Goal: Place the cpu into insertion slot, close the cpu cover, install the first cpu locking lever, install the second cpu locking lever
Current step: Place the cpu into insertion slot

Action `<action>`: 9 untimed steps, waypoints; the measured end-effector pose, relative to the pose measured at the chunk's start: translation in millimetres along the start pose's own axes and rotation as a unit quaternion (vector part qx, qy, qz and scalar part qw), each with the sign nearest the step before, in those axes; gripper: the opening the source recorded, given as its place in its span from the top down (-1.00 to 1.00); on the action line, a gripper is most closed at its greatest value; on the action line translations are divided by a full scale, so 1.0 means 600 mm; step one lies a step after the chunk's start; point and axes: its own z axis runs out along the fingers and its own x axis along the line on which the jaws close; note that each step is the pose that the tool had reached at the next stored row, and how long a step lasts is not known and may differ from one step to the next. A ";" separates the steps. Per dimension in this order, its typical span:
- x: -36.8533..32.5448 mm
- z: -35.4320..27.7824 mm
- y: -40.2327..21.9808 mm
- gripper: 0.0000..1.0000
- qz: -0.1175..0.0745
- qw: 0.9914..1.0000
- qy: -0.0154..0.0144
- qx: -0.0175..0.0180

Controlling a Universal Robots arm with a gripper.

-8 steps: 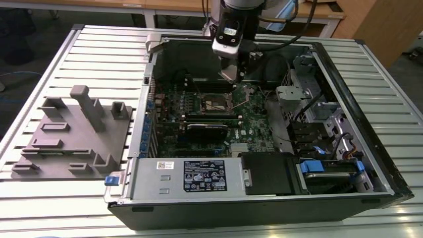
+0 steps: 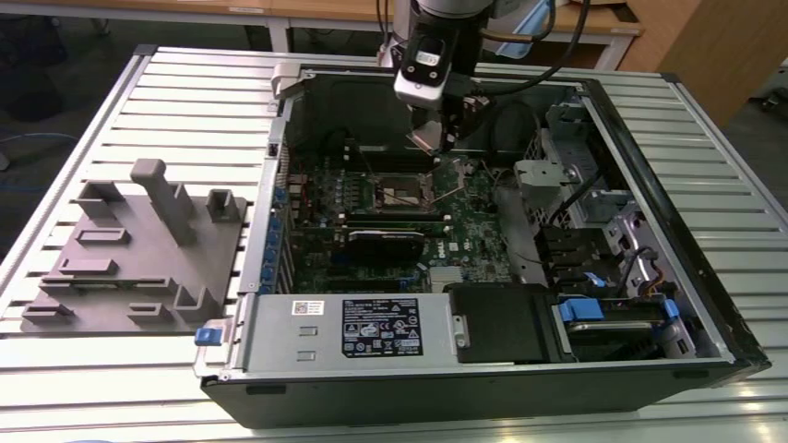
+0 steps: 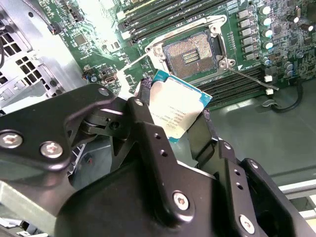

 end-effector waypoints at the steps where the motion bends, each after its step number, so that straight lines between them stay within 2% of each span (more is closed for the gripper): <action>1: 0.000 0.000 0.000 -0.08 0.001 1.000 0.000 0.000; 9: 0.000 0.000 0.000 -0.08 0.008 1.000 -0.001 0.000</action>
